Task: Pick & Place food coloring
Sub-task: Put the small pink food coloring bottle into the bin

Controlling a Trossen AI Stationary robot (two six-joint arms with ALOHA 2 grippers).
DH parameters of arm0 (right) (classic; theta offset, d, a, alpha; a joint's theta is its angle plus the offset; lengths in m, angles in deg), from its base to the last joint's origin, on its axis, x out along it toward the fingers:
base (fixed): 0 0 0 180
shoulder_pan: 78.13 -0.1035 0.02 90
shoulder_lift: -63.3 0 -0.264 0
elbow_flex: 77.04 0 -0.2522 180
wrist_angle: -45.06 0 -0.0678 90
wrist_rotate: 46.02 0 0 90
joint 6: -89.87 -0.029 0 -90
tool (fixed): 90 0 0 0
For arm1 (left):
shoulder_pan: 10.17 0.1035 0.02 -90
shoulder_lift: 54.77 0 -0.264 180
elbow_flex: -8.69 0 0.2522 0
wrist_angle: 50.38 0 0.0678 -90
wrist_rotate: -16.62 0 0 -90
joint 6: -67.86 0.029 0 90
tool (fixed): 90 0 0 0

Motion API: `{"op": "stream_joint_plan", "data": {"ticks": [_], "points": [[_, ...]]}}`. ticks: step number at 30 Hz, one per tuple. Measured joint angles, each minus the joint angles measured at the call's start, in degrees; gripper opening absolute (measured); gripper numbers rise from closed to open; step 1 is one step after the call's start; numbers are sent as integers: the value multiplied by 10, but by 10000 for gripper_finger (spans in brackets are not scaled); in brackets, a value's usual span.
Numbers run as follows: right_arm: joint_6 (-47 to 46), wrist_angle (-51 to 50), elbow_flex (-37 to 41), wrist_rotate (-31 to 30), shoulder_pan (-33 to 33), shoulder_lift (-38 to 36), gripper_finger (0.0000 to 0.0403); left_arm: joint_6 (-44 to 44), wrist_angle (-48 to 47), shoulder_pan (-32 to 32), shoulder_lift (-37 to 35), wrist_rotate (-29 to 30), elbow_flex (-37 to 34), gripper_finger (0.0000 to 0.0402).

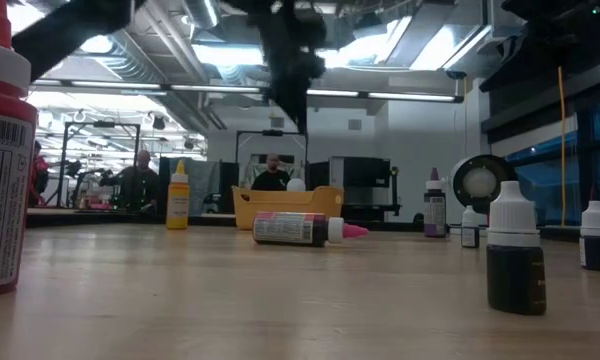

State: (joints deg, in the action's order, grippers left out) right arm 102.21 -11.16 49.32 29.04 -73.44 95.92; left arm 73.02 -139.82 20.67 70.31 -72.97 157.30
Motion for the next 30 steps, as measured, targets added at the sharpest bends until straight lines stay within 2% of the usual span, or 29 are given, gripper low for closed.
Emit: {"op": "stream_joint_plan", "data": {"ticks": [12,19,30], "points": [[-43,0,0,-4,0,0,30,21,11,27,101,16,0,67],[-31,0,0,-5,0,0,30,30,24,27,118,17,-8,67],[-28,0,0,-5,0,0,30,32,66,27,119,16,-72,67]]}}
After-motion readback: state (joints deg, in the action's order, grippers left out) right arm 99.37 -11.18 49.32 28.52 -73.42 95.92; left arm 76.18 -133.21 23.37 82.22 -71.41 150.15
